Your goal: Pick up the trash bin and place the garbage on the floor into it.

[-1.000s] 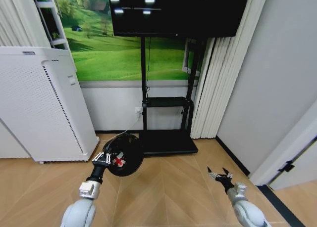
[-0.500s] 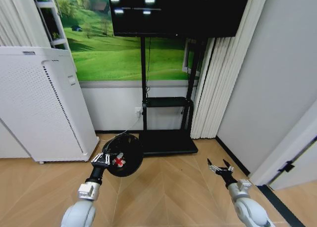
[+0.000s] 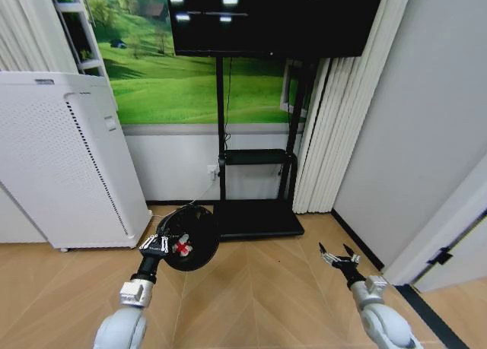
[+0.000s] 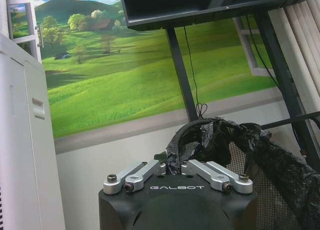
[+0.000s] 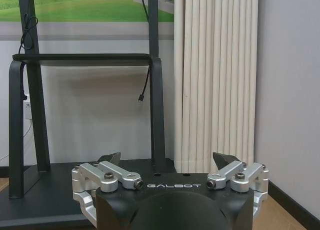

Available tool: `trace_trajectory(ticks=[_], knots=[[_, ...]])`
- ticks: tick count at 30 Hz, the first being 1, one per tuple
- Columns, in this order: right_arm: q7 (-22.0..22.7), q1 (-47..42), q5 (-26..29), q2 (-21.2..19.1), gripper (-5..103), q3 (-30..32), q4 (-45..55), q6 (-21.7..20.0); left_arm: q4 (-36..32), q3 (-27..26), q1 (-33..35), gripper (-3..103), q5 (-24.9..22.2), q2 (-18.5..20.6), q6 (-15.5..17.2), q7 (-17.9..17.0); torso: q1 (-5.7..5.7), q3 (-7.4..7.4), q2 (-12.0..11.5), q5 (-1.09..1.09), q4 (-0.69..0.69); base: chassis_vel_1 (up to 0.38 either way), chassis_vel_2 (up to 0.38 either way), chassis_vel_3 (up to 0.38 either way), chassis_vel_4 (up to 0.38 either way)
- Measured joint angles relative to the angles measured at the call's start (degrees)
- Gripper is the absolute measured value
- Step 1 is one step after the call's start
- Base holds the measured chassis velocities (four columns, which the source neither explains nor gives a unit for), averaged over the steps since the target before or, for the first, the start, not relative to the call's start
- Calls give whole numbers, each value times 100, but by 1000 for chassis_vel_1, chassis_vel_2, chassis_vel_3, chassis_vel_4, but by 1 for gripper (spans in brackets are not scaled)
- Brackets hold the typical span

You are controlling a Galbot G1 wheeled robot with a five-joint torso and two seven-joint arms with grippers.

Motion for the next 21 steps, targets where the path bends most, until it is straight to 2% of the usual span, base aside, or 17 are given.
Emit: trace_trajectory(ticks=[10,20,21], knots=[[0,3,-2,-3,100,-5,-5,0,14,3,23,7,3,-43,-14,-2,0,0,0,0,-1,21,20,-25,-26],[2,4,-2,-3,100,-10,-6,0,10,-14,54,7,14,-62,-54,-3,-1,0,-1,1,1,184,180,-178,-185],[2,4,-2,-4,100,-11,-6,0,10,-13,58,7,16,-67,-57,-4,0,0,-1,-5,1,236,233,-225,-249]])
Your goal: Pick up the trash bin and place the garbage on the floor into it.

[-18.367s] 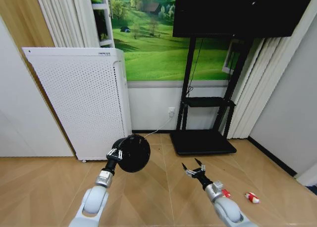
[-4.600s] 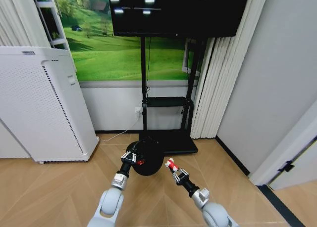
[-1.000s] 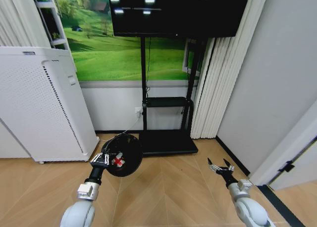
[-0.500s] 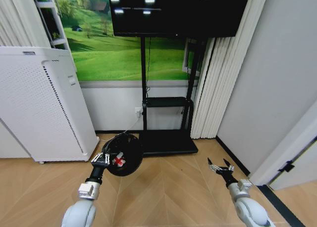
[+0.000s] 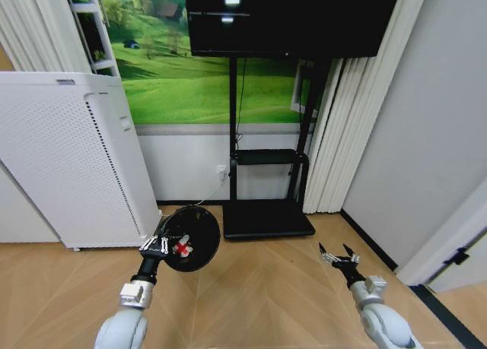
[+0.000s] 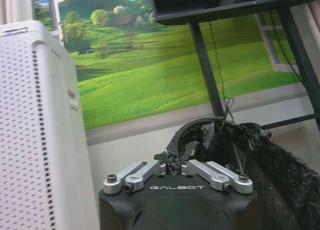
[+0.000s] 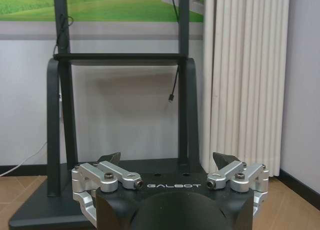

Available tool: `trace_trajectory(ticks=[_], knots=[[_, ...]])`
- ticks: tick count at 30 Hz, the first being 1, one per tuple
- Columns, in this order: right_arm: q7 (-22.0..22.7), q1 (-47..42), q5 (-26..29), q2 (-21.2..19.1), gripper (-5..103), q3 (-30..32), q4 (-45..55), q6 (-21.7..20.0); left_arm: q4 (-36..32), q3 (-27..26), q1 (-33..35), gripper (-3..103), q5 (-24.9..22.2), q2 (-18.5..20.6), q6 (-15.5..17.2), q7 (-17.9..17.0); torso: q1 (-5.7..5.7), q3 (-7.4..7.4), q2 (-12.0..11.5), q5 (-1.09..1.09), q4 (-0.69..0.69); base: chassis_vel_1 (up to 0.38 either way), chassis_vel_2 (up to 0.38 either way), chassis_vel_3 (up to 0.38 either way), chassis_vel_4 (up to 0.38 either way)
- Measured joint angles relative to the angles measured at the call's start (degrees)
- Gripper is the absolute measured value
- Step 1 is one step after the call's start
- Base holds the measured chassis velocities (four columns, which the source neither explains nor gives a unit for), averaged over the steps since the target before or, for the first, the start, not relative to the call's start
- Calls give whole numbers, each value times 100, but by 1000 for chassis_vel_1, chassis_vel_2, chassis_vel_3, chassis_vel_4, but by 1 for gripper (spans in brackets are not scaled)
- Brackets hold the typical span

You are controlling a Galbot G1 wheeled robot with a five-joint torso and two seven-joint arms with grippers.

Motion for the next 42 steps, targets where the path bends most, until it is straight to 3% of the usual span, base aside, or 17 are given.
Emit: trace_trajectory(ticks=[3,6,9,18,37,42], knots=[[0,0,0,0,100,-1,-1,0,0,7,4,7,3,-4,-4,0,-1,-1,-1,11,-2,250,247,-252,-258],[1,1,0,-1,100,1,0,-1,0,11,6,7,6,-4,-10,0,-2,-1,0,1,-1,305,288,-285,-305],[0,0,0,0,100,0,-1,-1,-1,13,5,7,6,-3,-14,1,-1,-1,0,8,-2,335,314,-331,-307],[-1,0,0,2,100,-1,0,-3,11,14,25,7,8,-2,-21,-3,-1,0,0,2,0,274,257,-243,-261],[1,0,0,0,100,1,0,-3,-6,-6,191,7,8,-42,-20,-14,0,-1,2,6,-1,86,-126,-86,131],[0,-2,0,1,100,0,-1,-3,-107,-115,389,7,-315,-63,170,-99,-4,-3,3,4,-2,175,-144,-187,180]])
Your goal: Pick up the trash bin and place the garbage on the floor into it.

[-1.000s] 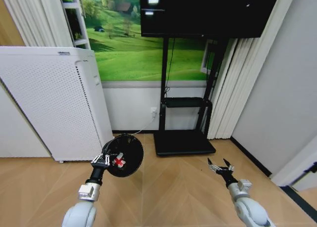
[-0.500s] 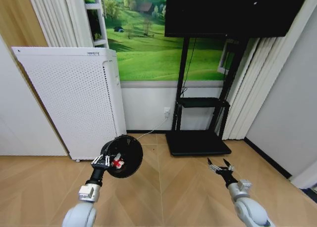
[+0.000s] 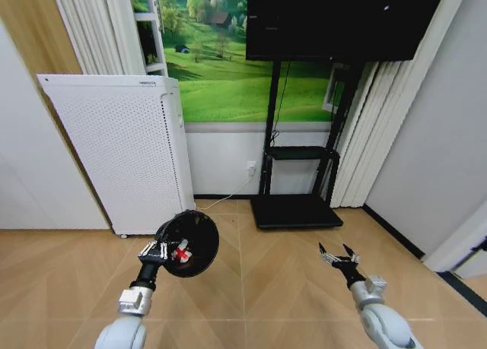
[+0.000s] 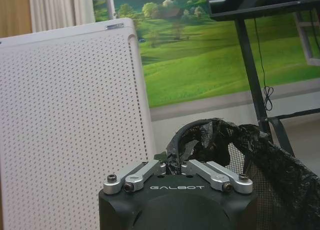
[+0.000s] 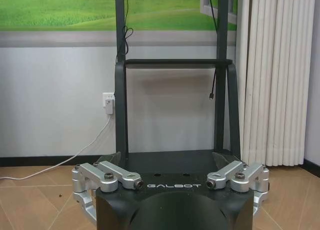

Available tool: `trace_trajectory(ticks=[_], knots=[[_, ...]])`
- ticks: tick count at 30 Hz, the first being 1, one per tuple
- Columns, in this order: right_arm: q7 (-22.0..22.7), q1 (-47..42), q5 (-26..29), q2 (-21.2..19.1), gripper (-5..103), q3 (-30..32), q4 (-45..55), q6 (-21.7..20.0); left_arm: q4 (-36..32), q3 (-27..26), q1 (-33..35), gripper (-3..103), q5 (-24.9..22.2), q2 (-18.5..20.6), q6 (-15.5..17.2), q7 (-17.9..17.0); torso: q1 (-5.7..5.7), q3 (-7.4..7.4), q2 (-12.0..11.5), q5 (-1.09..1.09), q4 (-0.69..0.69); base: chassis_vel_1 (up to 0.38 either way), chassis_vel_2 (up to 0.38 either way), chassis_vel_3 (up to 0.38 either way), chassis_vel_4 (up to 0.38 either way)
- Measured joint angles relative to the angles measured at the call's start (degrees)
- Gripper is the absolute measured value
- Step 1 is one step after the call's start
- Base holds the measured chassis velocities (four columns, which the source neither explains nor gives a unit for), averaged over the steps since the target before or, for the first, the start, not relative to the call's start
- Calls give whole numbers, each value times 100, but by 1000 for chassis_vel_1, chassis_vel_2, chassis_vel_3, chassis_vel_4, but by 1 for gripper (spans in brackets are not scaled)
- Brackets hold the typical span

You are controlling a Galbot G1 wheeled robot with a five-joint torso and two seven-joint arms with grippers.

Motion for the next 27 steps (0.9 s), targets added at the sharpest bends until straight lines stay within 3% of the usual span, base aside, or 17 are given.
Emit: trace_trajectory(ticks=[6,11,27], knots=[[0,1,0,0,100,0,0,0,-60,-176,225,7,-593,9,321,-86,3,3,-1,1,1,5,-17,-14,31],[0,3,0,0,100,0,0,0,37,-371,391,7,-821,41,415,-117,5,4,-2,1,1,-52,58,51,-34],[0,2,0,0,100,0,0,0,818,-562,531,7,-1181,78,421,-112,4,3,-2,1,1,0,0,0,0]])
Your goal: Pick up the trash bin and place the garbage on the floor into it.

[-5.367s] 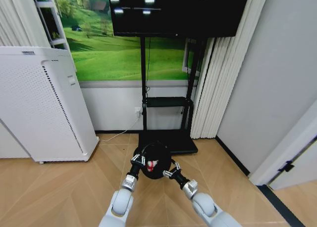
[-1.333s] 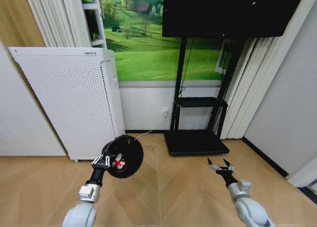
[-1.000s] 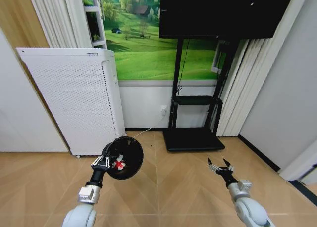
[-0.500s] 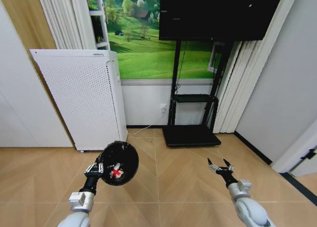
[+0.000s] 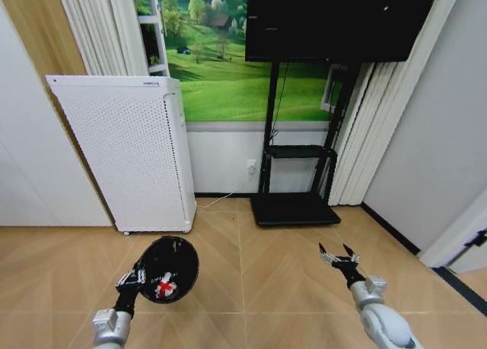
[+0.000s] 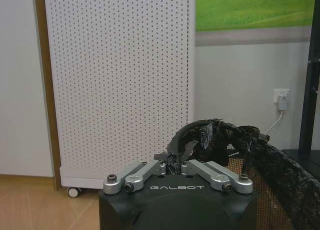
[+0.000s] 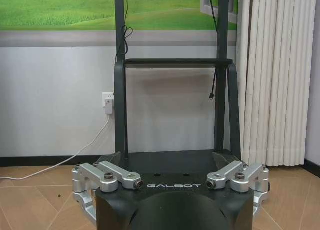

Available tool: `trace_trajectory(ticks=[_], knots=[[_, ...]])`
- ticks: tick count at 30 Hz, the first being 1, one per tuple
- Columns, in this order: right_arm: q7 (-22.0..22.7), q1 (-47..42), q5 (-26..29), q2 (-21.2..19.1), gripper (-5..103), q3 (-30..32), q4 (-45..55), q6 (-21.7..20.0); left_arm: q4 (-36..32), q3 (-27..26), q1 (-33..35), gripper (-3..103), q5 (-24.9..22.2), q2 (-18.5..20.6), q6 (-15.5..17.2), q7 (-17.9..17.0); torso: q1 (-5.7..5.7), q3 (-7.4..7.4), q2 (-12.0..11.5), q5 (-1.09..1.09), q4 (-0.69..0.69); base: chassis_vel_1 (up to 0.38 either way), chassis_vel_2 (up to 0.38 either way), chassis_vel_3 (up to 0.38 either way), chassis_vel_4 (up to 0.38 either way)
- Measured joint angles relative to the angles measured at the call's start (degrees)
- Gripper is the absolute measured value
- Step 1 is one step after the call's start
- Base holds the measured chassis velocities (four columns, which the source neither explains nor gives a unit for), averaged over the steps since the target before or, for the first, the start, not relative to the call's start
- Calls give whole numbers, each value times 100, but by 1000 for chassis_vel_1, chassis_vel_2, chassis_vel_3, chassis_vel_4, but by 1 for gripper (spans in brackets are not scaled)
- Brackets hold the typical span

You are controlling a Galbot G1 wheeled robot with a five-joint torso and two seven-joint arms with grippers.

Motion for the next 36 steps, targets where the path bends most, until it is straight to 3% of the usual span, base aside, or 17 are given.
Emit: trace_trajectory(ticks=[2,6,25,30,33,36], knots=[[0,0,0,0,100,0,0,0,503,211,-209,7,-103,-103,-3,24,0,0,0,0,-1,0,0,0,0],[0,0,0,0,100,0,0,0,774,404,-249,7,-89,-153,56,21,0,0,0,0,-1,0,0,0,0],[0,0,0,0,100,0,0,0,1112,409,-58,4,180,-41,38,-25,-1,-1,0,-1,0,0,0,0,0],[0,0,0,0,100,0,0,0,1011,345,-26,17,162,-7,35,-16,-1,-1,0,0,0,0,0,0,0],[0,0,0,0,100,0,0,0,754,224,48,33,169,33,30,-12,-1,0,0,0,-1,0,0,0,0],[0,0,0,0,100,0,0,0,659,169,102,39,194,49,16,-15,-1,0,0,1,-1,0,0,0,0]])
